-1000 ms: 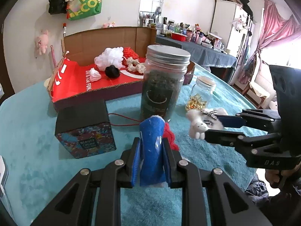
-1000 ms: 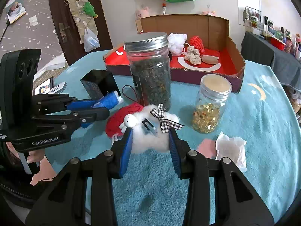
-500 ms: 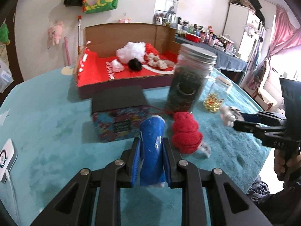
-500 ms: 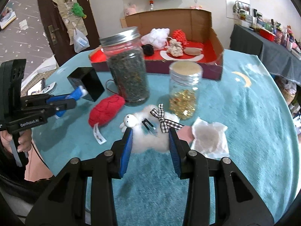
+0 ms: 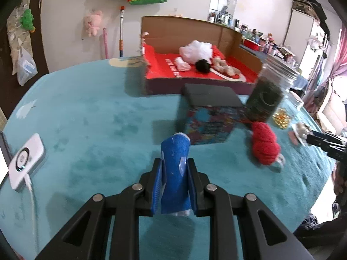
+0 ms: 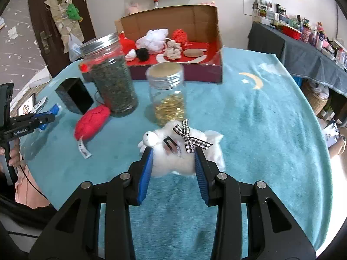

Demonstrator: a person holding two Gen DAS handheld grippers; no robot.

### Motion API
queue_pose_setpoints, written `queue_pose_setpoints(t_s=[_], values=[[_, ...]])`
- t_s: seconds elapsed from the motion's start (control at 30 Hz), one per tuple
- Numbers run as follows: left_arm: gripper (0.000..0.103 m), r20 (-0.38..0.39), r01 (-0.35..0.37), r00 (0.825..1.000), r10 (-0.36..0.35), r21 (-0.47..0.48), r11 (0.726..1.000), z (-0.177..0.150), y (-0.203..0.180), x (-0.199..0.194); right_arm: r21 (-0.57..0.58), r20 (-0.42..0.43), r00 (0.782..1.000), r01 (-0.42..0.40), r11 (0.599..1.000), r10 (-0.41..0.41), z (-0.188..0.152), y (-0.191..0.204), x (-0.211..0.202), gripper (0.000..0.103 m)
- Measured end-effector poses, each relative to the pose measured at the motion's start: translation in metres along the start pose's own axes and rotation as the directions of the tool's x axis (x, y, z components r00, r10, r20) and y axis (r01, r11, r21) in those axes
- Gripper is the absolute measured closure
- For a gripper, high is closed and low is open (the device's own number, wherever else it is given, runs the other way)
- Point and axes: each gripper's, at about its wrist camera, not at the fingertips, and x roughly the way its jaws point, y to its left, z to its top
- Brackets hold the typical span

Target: Organize soft objects

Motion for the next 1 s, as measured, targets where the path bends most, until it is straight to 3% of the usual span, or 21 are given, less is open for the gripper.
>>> queue_pose_setpoints(t_s=[0.3, 0.57, 1.0], values=[[0.080, 0.012, -0.026, 1.000, 0.025, 0.071, 0.997, 0.024, 0.018, 0.011, -0.034, 0.002, 0.999, 0.042, 0.999, -0.042, 0.013, -0.020, 0.011, 0.067], [0.080, 0.010, 0.037, 0.999, -0.039, 0.134, 0.990, 0.050, 0.029, 0.032, -0.085, 0.002, 0.999, 0.047, 0.995, -0.047, 0.034, -0.032, 0.024, 0.067], [0.080, -0.019, 0.082, 0.997, -0.080, 0.209, 0.974, 0.078, 0.025, 0.048, -0.177, 0.020, 0.999, 0.033, 0.984, -0.030, 0.066, -0.043, 0.040, 0.067]])
